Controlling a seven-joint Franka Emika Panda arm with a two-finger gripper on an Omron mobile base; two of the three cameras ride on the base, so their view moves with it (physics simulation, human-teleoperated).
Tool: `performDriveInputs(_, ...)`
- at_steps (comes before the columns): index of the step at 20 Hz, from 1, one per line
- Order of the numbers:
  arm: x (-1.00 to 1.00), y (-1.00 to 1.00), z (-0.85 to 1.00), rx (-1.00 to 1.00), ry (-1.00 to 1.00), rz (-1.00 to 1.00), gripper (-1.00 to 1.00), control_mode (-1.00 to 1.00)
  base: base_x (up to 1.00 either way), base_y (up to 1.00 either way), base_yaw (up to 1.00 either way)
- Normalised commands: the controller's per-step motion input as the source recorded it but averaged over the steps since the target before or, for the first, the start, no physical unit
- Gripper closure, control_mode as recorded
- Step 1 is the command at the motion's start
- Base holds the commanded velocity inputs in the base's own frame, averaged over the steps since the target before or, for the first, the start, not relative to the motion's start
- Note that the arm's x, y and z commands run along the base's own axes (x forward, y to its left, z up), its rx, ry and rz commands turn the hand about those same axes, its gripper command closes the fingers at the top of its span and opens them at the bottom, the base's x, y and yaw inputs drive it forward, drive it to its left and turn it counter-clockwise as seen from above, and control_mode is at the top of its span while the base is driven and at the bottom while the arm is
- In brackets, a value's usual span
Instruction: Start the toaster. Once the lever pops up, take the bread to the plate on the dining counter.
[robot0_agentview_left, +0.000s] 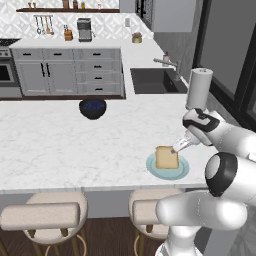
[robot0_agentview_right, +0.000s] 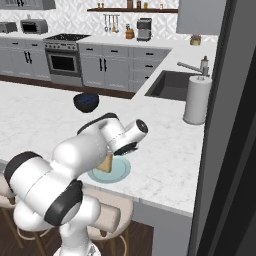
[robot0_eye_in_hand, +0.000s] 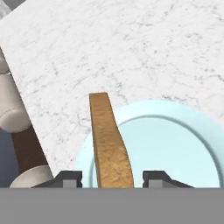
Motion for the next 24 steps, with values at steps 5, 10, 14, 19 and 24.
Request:
performDriveInputs(5,0.01,-0.15,0.0,0.0,-0.05,0.0,-1.0,-1.0,0.0,0.0,0.0)
performDriveInputs(10,0.02,-0.31,0.07,0.0,0.0,0.0,-1.0,-1.0,0.0,0.0,0.0)
performDriveInputs(14,0.01,-0.43,0.32,0.0,-0.05,0.01,-1.0,-1.0,0.0,0.0,0.0)
performDriveInputs(19,-0.07,-0.11,0.43,-0.05,-0.09,0.06,-1.0,-1.0,0.0,0.0,0.0)
performDriveInputs(24,-0.77,0.68,0.33,-0.22,-0.05,-0.04,-1.0,-1.0,0.0,0.0,0.0)
